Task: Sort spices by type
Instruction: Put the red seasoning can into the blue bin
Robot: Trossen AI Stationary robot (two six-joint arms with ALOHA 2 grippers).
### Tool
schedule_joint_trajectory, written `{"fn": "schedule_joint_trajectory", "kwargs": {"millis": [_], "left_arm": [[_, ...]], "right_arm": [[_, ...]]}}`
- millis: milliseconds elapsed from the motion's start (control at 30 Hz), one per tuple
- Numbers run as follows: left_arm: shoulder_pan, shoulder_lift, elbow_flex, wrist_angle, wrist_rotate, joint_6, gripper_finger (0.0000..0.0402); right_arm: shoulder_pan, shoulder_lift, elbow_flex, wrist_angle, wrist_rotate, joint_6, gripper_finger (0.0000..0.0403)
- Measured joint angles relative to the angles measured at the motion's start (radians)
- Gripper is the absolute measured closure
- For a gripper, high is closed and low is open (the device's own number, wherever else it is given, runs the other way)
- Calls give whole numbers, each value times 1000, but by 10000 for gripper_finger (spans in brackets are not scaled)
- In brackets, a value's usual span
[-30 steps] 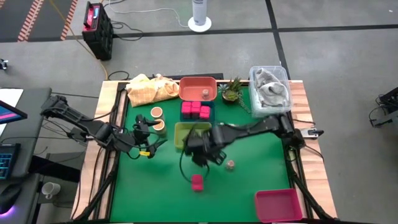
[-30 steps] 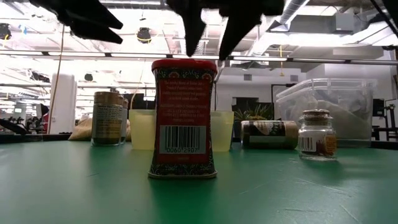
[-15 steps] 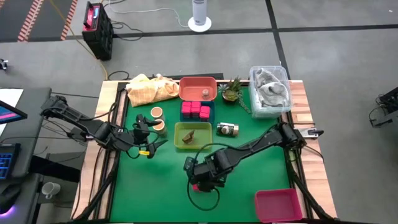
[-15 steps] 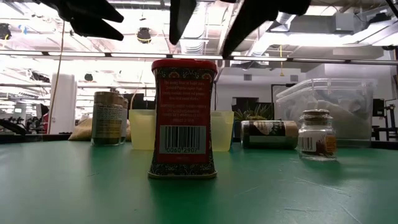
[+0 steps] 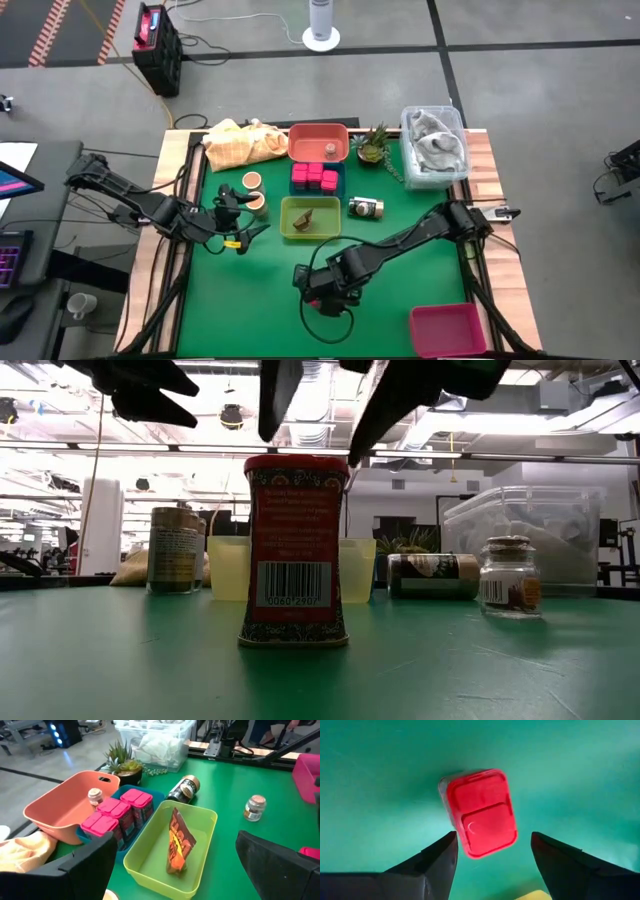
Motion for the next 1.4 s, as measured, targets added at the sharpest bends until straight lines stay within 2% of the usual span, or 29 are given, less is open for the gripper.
{"fn": "schedule_joint_trajectory", "kwargs": {"millis": [933,1067,1400], "left_arm": [[-11,1,-7,-22,5,-81,13],[-11,10,-8,-21,8,-84,13],[-31,49,-8,-20,26,-116,13]], "right_arm": [[-2,49,2,20,5,-48,117],[0,72,16,21,22,-108,117],[-24,79,22,24,17,-109,117]]}}
